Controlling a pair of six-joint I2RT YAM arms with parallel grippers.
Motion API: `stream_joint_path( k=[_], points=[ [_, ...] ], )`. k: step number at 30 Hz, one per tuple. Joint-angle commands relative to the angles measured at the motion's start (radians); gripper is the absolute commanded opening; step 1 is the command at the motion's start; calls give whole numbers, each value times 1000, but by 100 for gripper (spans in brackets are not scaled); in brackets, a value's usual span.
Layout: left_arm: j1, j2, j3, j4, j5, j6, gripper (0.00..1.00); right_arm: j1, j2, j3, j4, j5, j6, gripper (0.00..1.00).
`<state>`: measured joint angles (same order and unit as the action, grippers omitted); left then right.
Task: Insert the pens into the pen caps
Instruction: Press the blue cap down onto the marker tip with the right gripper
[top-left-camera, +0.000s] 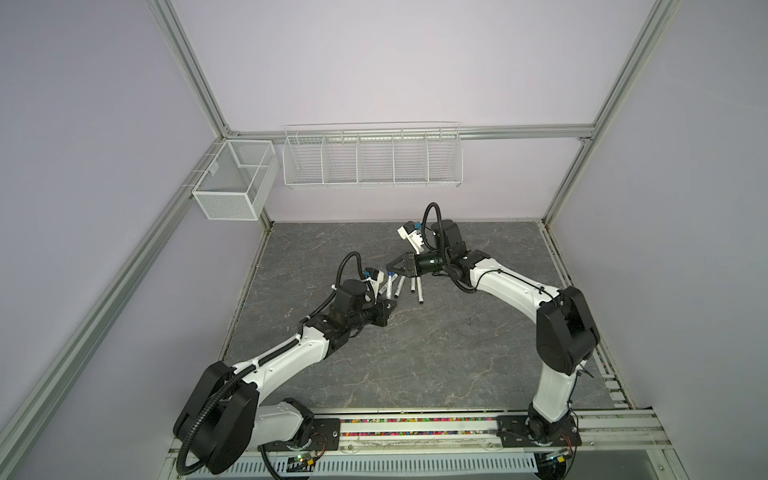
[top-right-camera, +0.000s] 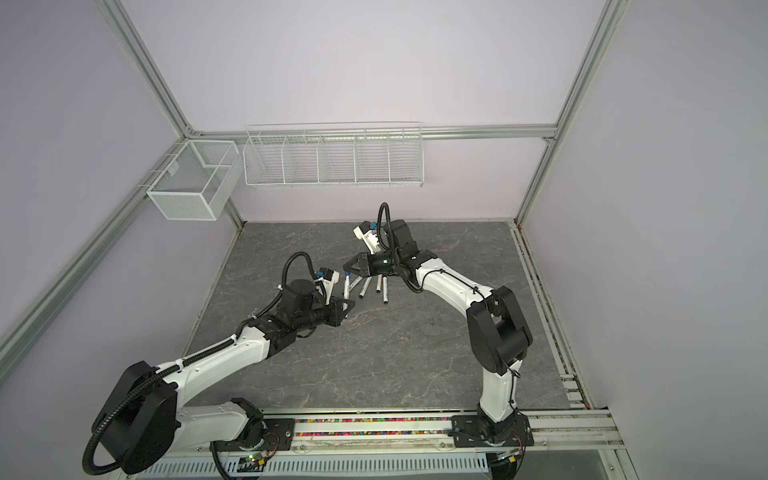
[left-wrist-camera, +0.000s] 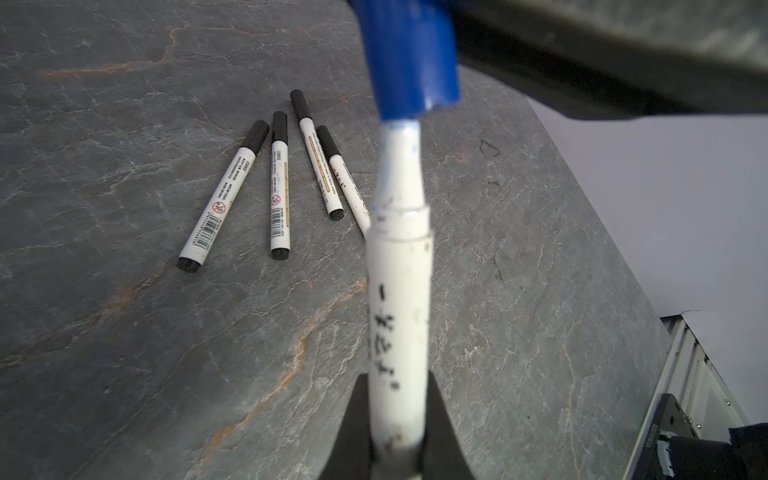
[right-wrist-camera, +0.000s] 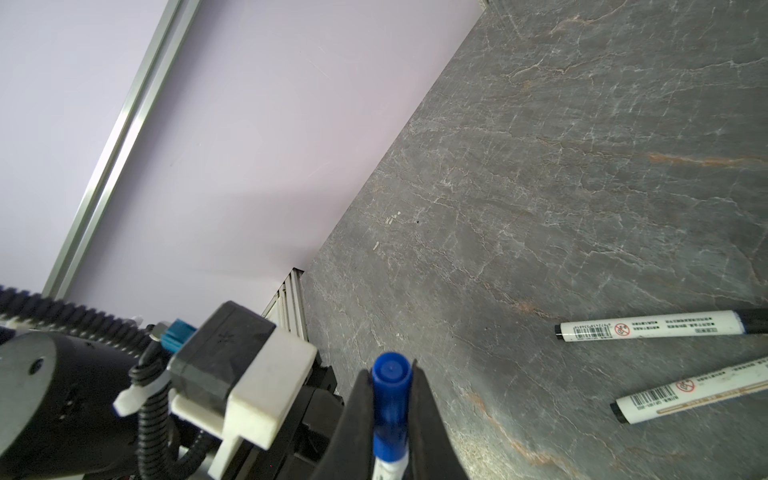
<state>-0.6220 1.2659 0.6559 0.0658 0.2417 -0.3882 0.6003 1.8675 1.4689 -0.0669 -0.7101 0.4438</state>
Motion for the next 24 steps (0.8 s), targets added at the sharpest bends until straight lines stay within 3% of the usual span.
stream_joint_path(
  k=[1,13,24],
  points=[
    [16,-11,37,87,-24,-17,0,22,18,8,-95,3,-31,12],
    [16,-1,51,82,-15,-12,0,29,5,1,-113,47,-48,11],
    [62,41,76,199,-18,-91,0,-4,-54,-103,63,-113,36,12]
  ],
)
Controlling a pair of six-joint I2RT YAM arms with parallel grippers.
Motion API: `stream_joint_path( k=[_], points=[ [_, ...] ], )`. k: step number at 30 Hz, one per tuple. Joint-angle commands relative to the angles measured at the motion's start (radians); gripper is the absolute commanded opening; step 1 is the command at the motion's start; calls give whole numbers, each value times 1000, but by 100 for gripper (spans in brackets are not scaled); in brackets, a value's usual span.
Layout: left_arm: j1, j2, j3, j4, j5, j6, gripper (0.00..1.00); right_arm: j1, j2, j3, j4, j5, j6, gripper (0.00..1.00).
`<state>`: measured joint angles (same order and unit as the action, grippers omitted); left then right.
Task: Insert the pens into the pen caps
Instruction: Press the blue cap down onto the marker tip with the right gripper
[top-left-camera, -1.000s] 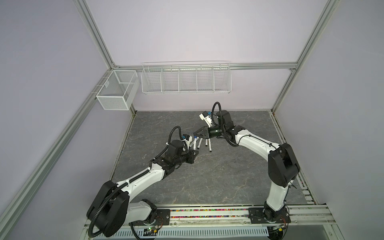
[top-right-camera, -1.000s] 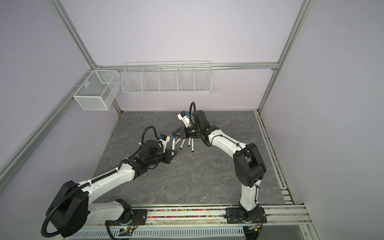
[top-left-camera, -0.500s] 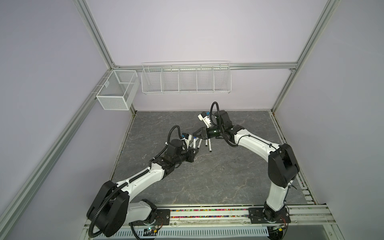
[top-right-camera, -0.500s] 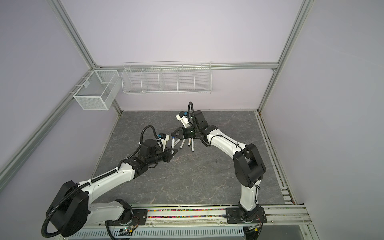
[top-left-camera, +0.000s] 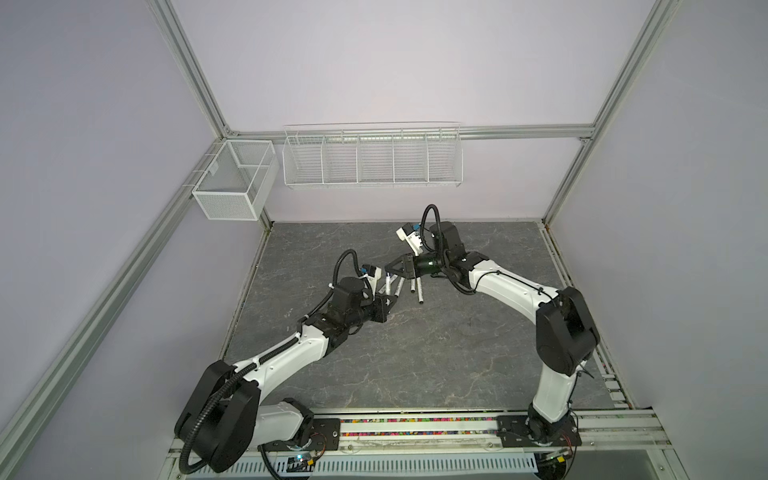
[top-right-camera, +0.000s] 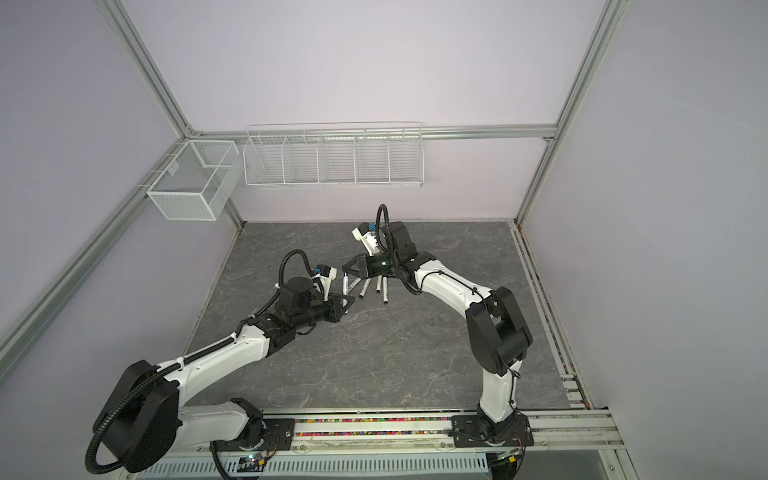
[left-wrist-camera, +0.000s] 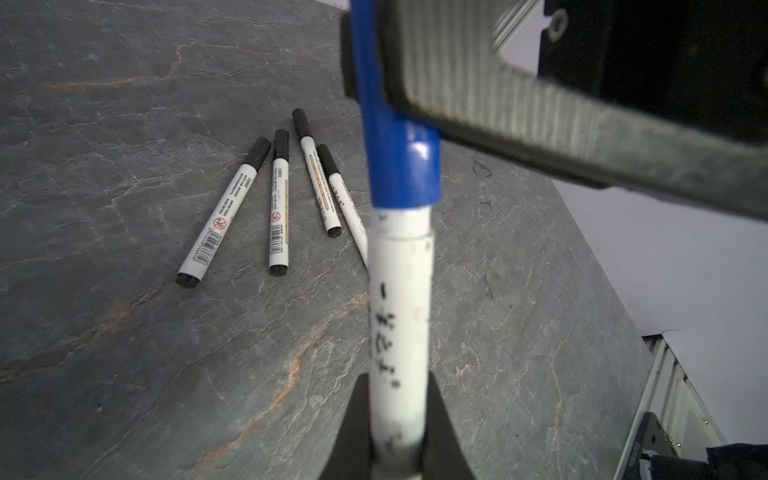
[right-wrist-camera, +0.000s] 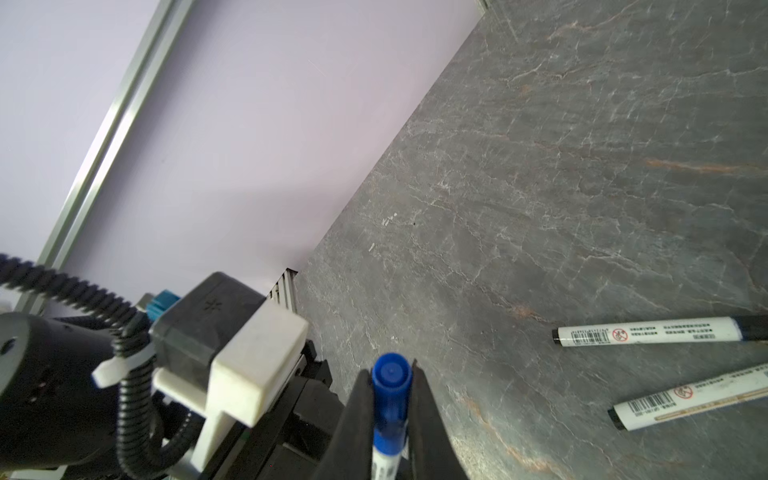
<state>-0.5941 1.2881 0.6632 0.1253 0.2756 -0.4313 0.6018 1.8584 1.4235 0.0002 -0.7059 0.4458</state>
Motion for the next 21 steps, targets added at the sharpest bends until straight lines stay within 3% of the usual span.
stream_joint_path(
  k=[1,10,21],
  points=[
    [34,31,87,139,-50,-46,0,-8,-50,-62,0,-141,33,13],
    [34,109,173,130,-55,14,0,-7,-80,-63,-128,-274,-73,17],
    [26,88,154,160,-173,77,0,-7,-102,-47,-249,-259,-155,17]
  ],
)
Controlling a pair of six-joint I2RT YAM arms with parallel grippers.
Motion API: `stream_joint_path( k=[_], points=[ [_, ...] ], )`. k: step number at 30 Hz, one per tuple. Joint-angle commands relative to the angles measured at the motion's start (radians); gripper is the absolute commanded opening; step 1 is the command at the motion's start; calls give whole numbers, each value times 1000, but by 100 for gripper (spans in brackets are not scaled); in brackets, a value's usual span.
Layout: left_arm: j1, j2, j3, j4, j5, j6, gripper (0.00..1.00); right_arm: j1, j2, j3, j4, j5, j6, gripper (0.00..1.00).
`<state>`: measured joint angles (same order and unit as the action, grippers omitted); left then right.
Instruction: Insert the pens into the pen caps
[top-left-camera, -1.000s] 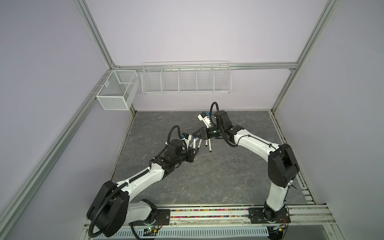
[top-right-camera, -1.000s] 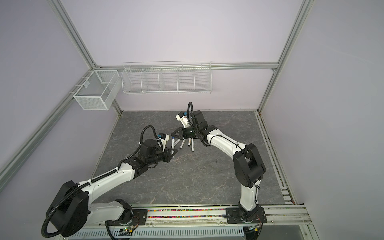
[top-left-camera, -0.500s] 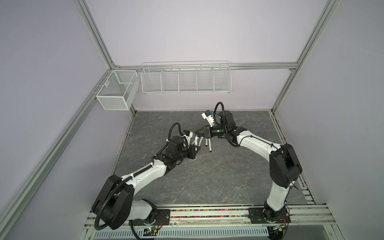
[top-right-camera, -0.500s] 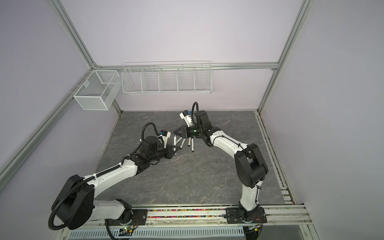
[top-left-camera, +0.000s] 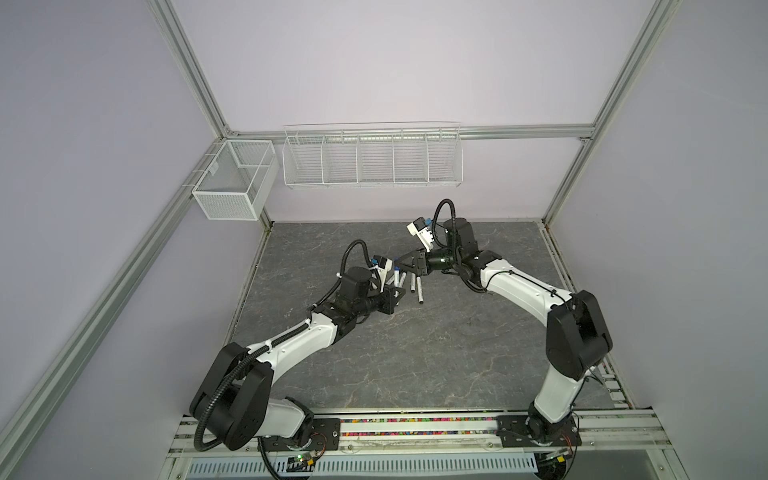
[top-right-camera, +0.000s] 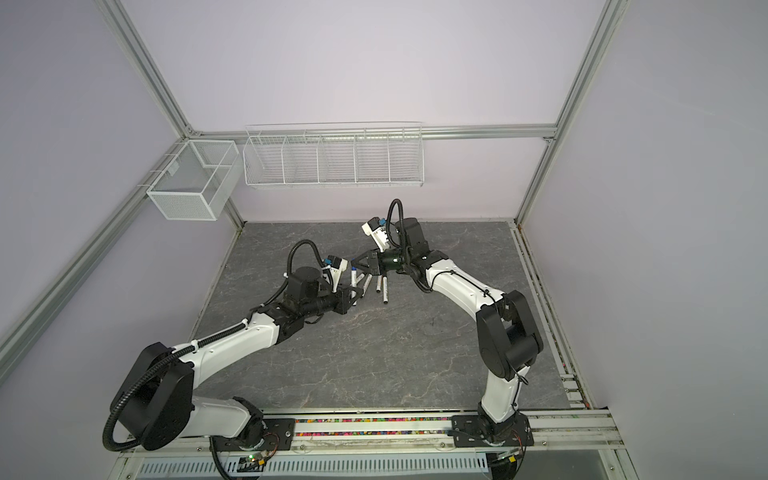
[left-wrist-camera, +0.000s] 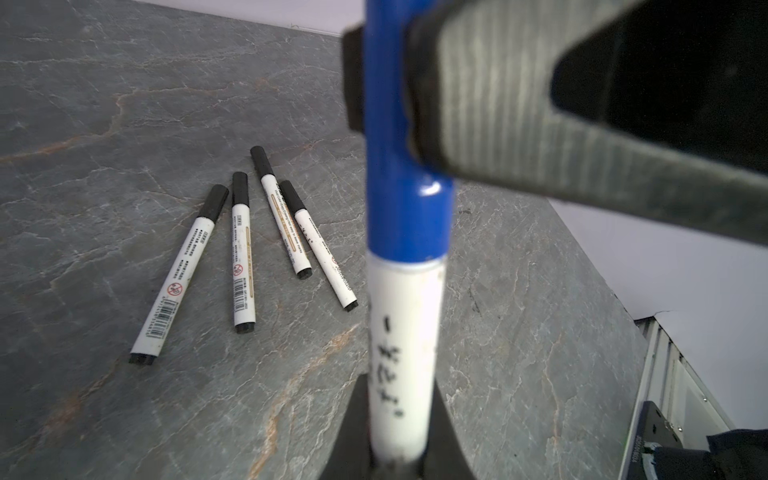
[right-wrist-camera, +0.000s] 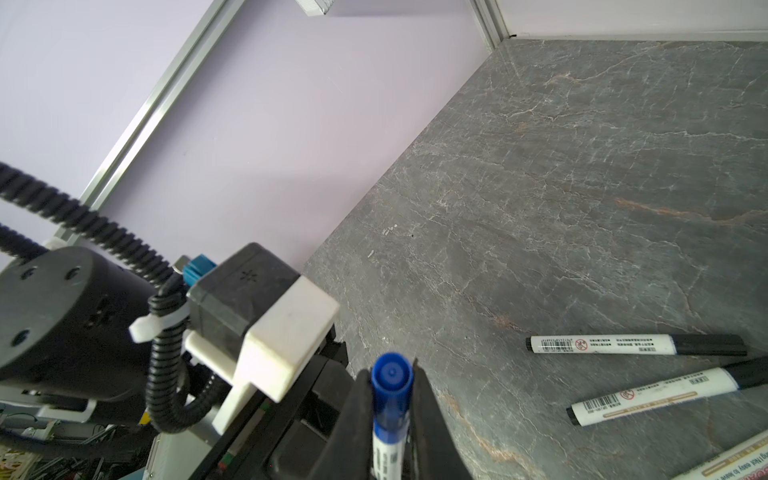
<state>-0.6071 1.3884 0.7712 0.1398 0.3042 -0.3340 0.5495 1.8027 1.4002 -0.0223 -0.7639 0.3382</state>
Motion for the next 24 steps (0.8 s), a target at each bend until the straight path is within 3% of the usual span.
stream_joint_path(
  k=[1,7,14,19,24],
  points=[
    [36,-16,39,156,-212,-15,0,44,-49,-25,-231,-188,-53,17],
    [-1,-40,0,145,-253,12,0,36,-56,-34,-217,-140,-43,17],
    [-66,-25,-25,110,-239,40,0,35,-60,-28,-177,-105,-10,30],
    [-89,12,-60,127,-216,28,0,26,-72,-28,-105,-57,62,44],
    [-95,21,-82,136,-203,25,0,-2,-107,-47,-99,34,71,45]
  ],
)
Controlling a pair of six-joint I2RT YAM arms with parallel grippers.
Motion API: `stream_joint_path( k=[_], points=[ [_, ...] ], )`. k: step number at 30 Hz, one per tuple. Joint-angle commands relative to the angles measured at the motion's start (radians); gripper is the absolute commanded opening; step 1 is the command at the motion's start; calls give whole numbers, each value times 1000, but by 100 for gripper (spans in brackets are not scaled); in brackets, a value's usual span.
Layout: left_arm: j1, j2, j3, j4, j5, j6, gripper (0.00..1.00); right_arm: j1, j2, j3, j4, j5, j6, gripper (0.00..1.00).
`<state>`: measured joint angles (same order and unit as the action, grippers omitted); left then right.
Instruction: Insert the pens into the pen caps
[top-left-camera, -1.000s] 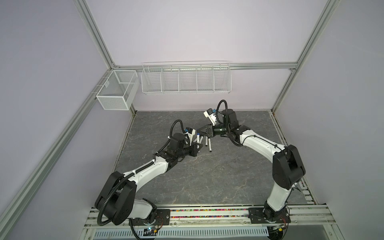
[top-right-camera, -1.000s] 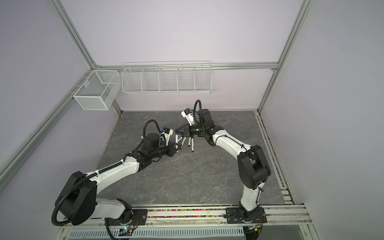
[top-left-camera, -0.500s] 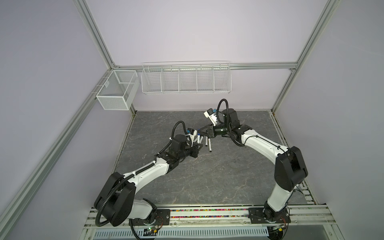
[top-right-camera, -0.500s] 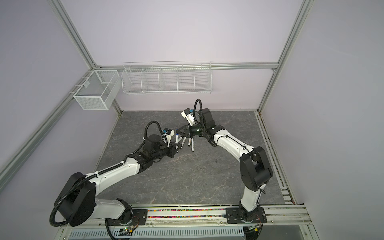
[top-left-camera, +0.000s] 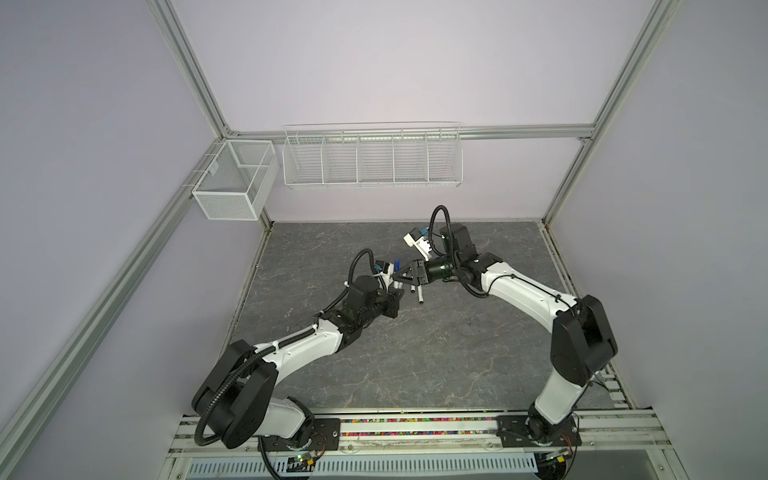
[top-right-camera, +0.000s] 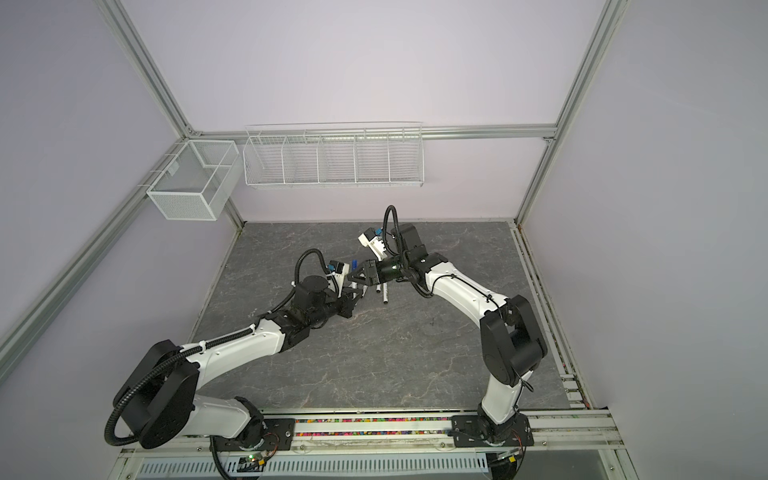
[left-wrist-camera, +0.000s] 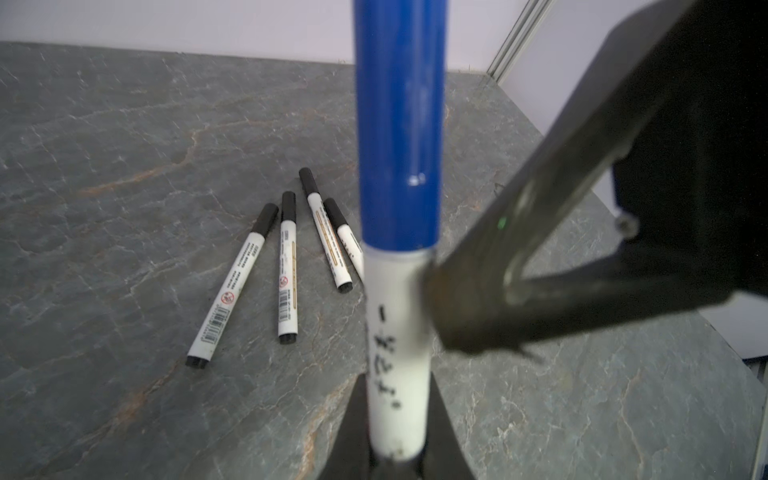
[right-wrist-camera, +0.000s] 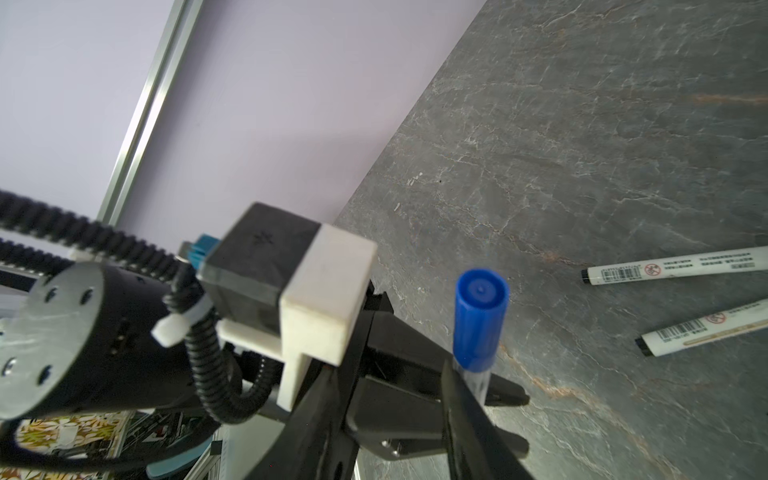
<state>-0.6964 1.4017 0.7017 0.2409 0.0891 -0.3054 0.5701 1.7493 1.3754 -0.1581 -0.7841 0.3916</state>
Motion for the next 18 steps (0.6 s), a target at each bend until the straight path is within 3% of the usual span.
stream_joint_path(
  k=[1,9,18],
  points=[
    [-9,8,-14,30,11,2,0,-28,-59,-29,41,68,22,45],
    [-20,4,-27,27,14,3,0,-41,-52,-8,14,147,15,43],
    [-29,10,-23,32,20,-9,0,-28,30,76,9,114,21,40]
  ],
)
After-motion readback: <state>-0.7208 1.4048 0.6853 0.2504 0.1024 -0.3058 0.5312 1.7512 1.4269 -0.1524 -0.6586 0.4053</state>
